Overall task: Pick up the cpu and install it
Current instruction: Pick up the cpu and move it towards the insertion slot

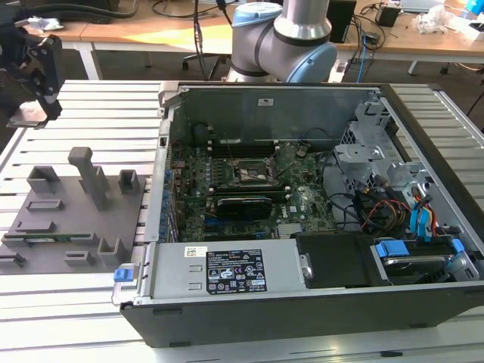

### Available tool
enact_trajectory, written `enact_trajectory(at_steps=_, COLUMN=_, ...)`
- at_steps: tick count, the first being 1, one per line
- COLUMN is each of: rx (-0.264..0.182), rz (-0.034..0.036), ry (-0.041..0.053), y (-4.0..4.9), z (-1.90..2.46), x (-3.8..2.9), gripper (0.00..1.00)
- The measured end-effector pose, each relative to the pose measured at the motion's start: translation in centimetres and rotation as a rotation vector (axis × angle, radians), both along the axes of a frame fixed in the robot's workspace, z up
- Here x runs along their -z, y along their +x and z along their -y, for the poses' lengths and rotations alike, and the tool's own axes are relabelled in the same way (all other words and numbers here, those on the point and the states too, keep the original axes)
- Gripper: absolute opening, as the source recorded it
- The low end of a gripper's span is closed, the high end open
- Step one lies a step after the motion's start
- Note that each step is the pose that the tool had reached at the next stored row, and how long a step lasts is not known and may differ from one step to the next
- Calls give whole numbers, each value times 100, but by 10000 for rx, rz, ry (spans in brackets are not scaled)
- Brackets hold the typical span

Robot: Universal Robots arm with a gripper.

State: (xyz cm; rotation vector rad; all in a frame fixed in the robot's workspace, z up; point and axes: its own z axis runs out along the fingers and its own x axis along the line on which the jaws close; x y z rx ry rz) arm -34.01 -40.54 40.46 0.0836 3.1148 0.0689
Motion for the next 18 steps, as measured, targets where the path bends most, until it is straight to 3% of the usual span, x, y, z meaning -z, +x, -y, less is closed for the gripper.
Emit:
enact_trajectory(at_steps=8, rx=-1, rz=0, ry=0, y=196, z=0, x=0, gripper=55)
enact_trajectory(at_steps=18, rx=0, rz=0, ry=0, y=362, z=0, x=0, gripper=55)
